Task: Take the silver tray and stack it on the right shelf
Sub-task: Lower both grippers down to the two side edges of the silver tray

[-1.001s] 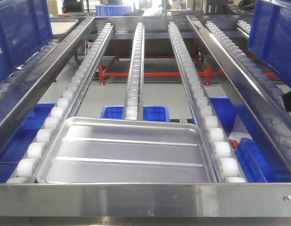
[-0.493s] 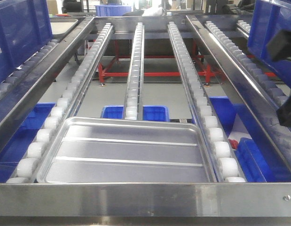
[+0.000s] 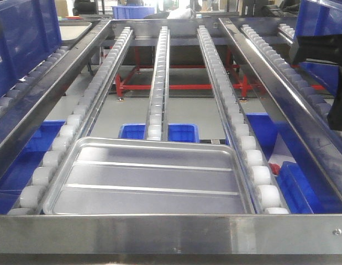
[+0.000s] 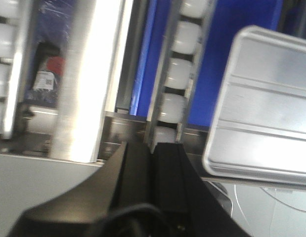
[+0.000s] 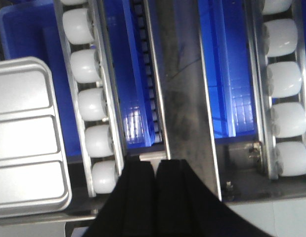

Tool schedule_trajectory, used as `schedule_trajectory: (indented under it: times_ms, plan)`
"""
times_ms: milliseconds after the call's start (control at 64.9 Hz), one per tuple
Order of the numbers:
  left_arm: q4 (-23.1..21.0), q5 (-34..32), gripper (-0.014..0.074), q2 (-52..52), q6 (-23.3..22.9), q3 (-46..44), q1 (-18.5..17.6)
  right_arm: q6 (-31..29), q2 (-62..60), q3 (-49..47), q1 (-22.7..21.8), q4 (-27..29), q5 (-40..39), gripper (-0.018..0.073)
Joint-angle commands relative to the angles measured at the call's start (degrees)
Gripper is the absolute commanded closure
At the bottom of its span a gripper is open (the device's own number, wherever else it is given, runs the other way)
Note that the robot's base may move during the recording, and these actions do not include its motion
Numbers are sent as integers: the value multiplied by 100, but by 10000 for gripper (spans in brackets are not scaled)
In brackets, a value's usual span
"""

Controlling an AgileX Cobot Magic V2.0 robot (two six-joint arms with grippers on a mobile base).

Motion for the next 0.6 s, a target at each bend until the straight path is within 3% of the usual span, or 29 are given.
schedule_trajectory:
  times_ms: [0, 185, 339, 447, 585]
  plan:
    - [20, -31, 696, 264, -157, -453, -310, 91, -38, -214, 190, -154, -76, 500]
    - [14, 42, 696, 968, -157, -975, -661, 298, 191, -263, 682, -136, -82, 500]
    - [60, -54, 696, 1207, -432, -1115, -719, 424, 571, -495, 701, -129, 18, 500]
    - [324, -168, 696, 1218, -559, -1115, -719, 396, 910, -826, 701, -21, 284, 500]
    - [356, -157, 696, 1222, -559, -1115, -719, 86, 1181, -1246, 706, 96, 419, 500]
